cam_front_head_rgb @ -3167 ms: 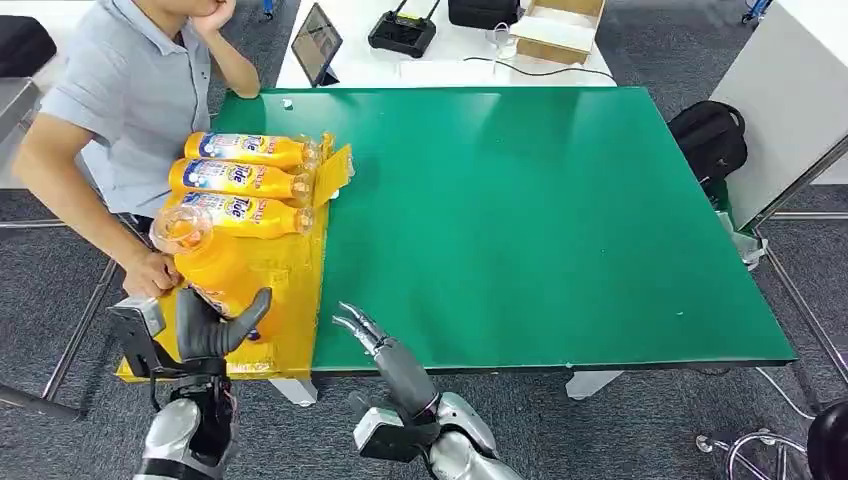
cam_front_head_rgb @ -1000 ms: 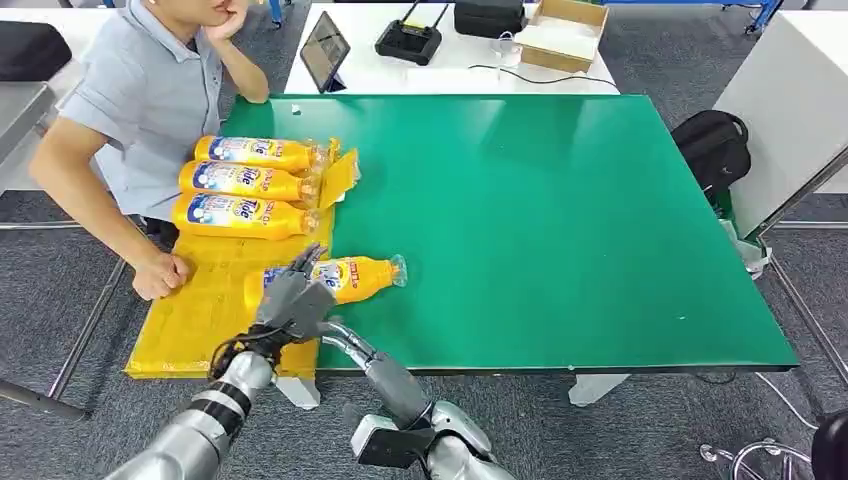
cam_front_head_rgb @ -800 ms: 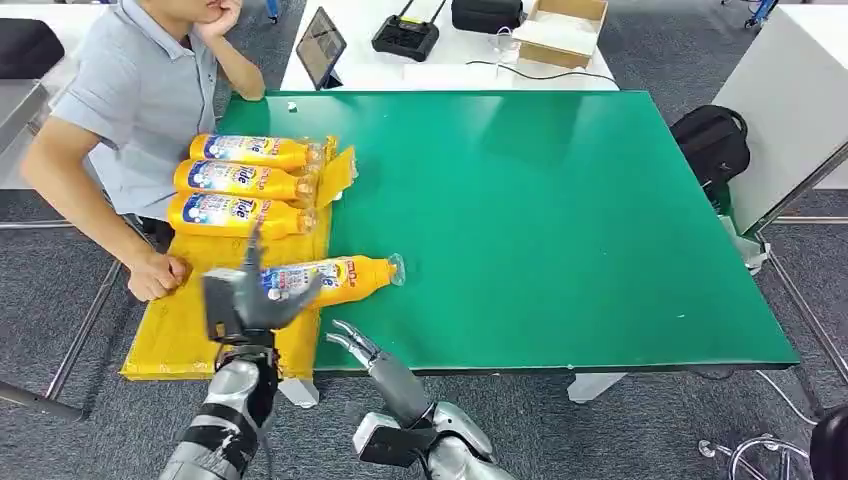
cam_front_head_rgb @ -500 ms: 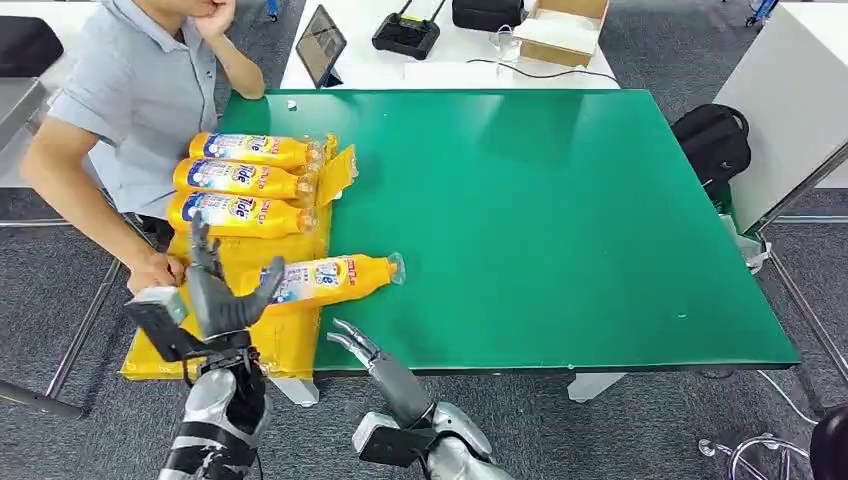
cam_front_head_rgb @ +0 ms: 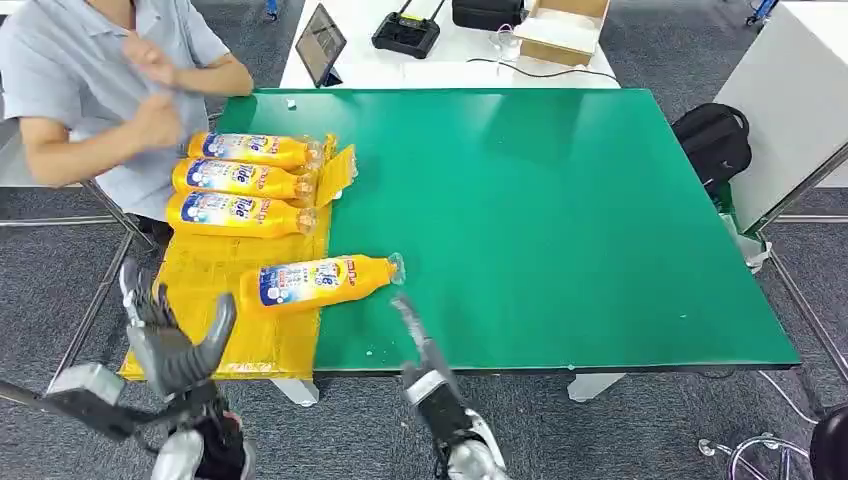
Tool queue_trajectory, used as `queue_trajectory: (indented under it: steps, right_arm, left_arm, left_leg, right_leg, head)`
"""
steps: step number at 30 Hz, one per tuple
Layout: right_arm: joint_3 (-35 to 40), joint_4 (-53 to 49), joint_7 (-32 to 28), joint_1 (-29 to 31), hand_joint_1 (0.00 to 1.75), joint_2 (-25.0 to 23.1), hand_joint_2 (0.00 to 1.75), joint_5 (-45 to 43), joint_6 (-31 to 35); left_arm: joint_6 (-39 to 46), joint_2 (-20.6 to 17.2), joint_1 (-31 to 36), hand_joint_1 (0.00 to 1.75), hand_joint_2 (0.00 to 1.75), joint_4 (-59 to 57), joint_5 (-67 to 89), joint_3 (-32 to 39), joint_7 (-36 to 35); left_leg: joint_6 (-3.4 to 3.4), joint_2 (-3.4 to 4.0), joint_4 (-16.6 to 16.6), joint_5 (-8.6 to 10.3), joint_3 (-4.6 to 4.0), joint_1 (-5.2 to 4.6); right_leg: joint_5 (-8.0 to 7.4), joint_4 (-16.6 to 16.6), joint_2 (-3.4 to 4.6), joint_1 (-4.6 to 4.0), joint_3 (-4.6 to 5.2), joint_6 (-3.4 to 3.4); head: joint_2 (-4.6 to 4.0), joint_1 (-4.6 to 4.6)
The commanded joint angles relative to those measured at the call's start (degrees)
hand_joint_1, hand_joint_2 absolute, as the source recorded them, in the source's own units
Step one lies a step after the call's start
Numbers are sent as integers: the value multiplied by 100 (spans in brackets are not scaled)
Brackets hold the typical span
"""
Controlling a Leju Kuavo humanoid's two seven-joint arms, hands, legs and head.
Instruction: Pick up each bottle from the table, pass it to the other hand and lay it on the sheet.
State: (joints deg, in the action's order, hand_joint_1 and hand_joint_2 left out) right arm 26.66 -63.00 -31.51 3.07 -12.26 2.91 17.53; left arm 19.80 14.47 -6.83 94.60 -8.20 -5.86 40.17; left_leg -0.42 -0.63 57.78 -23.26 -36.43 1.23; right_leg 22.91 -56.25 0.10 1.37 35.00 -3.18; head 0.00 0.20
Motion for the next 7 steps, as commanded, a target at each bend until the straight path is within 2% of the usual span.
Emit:
queue_trajectory:
  steps: [1,2,3,5,7]
  right_arm:
    - [-745,-2005,218,-835,0,223,0,241,872]
    - [-816,-2347,-84,-930,0,228,0,169,1005]
    - [-836,-2643,-68,-989,0,257,175,25,950]
    - [-914,-3020,251,-1066,0,351,175,-748,79]
    - [-1118,-3161,74,-1129,0,301,175,-751,-68]
  left_arm:
    - [-201,161,-831,0,175,629,18,-100,-17]
    - [-199,111,-787,0,175,635,164,-256,-17]
    - [-151,73,-753,0,175,604,238,-389,-17]
    - [-226,-61,-695,0,175,513,220,-584,-17]
    - [-354,-153,-658,0,175,362,157,-685,-17]
  left_leg:
    - [11,5,6,-24,25,0]
    - [10,2,5,-19,13,-1]
    - [13,2,8,-28,23,-1]
    - [10,-12,6,-15,3,-3]
    - [12,-14,3,-17,13,-1]
  right_leg:
    - [20,-1,-3,-4,-27,13]
    - [15,-2,-5,-3,-15,11]
    - [24,-5,-7,-4,-25,15]
    - [19,-5,-19,0,-4,6]
    - [21,1,-21,-3,-18,7]
  head:
    - [0,2]
    - [0,0]
    - [0,2]
    - [0,-2]
    - [0,2]
